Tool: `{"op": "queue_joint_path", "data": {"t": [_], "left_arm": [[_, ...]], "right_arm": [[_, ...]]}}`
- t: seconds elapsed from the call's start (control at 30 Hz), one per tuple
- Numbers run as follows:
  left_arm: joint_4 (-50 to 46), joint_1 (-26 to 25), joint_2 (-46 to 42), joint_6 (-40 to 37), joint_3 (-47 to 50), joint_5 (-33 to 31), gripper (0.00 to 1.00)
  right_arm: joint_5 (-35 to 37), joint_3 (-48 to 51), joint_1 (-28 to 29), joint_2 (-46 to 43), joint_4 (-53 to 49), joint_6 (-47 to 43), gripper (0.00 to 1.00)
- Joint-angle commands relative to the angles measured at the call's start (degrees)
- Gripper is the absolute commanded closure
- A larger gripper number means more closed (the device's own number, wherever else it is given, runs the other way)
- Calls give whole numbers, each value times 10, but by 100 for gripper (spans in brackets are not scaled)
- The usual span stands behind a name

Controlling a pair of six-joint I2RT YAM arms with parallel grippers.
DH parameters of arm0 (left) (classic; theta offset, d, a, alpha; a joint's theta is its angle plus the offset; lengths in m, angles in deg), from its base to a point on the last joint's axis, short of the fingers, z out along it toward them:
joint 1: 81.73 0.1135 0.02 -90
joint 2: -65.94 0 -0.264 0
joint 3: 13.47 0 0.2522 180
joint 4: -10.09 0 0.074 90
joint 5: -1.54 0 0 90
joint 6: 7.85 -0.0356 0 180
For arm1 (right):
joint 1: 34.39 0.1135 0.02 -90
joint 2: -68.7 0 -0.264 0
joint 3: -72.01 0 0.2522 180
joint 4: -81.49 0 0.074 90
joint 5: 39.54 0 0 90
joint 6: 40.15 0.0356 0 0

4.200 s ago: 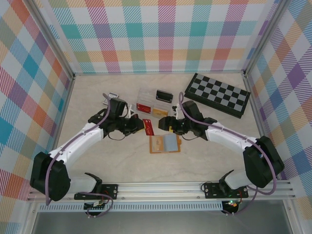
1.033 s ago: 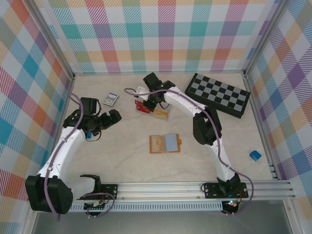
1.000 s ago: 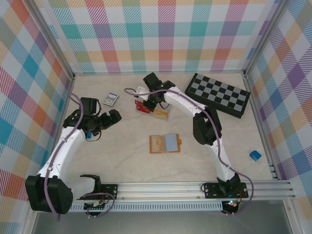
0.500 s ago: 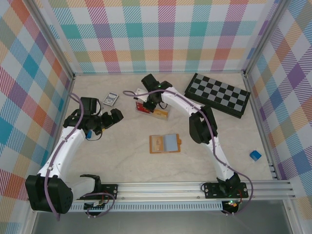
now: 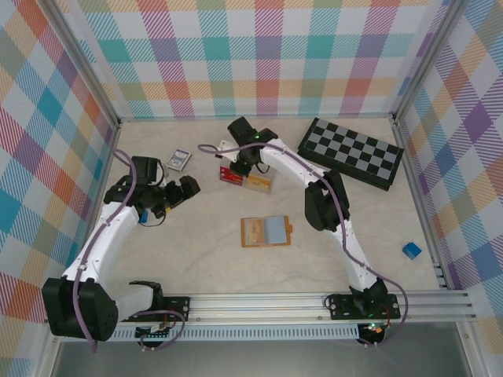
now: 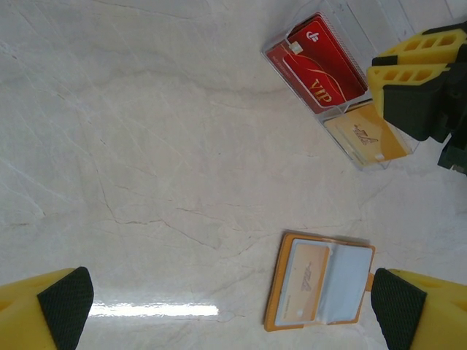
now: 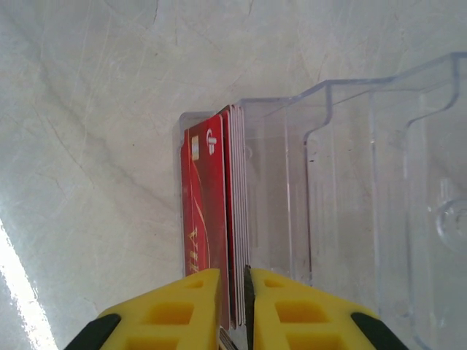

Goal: Take the credit cards out of the card holder

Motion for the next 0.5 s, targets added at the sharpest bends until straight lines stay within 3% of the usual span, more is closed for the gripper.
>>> {"op": "queue_joint_path", "data": {"t": [0.0,0.27,0.47], "left_arm": [[16,8,8,-9,6,30,0],[17,8,17,-7,9,43,0],[21,8,34,-1,14,64,0]], "right_arm": [[-3,-28,-2,8,-9,35,82],[-44,24,-2,-82,-2,138,73],[-59,209,-2,-227,48,290,58]]}}
